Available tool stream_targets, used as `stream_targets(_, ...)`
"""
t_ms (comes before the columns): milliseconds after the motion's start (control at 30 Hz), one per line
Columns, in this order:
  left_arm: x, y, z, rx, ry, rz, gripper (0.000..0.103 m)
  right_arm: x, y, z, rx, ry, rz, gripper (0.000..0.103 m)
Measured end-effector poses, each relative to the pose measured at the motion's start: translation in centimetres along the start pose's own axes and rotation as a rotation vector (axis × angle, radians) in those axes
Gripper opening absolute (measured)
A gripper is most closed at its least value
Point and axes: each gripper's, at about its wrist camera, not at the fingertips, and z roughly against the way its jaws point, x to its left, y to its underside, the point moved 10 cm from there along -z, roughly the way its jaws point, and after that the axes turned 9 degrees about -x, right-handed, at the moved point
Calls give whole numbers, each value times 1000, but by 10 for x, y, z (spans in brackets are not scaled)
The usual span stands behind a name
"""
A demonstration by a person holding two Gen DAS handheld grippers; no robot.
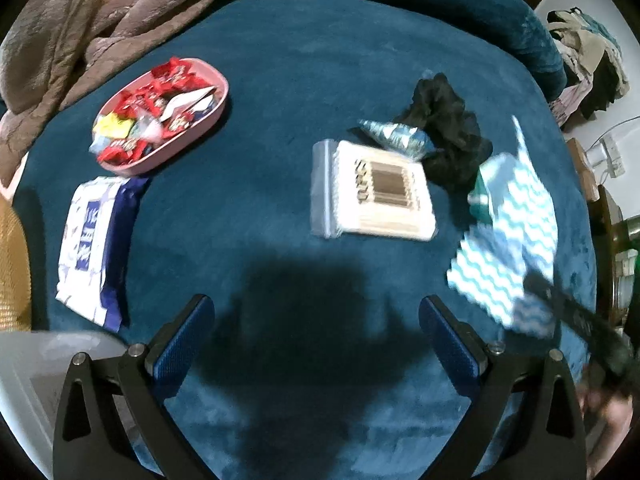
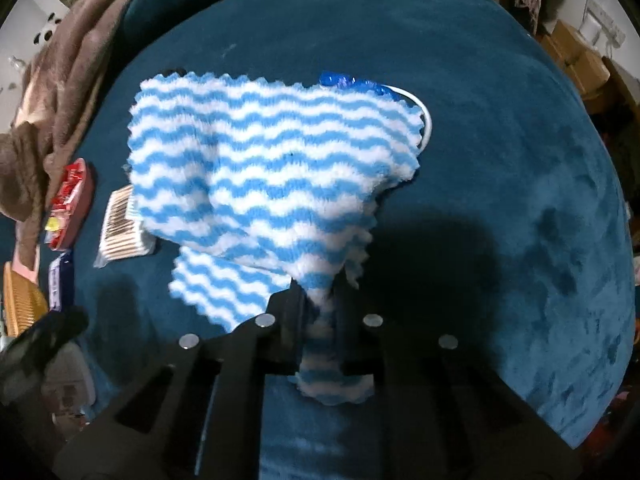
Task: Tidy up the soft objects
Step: 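Grasp the blue-white wavy cloth with the right gripper, then grasp the clear cotton swab bag with the left gripper while the right gripper lifts the cloth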
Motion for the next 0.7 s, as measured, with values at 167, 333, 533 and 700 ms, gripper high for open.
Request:
stream_targets(167, -13, -21, -15, -12, 19, 2, 102, -6, 13, 24, -16, -40, -10, 11)
stream_targets(333, -34, -41, -39, -1, 18, -29, 102, -9, 23, 25, 0, -76, -42, 12)
stream_targets(533, -57, -50, -74, 53, -25, -119, 102, -6, 36, 24, 18, -81, -42, 12)
stream_targets(700, -55, -48, -96, 111, -19, -76, 76, -2, 35, 21, 19, -82, -33, 12)
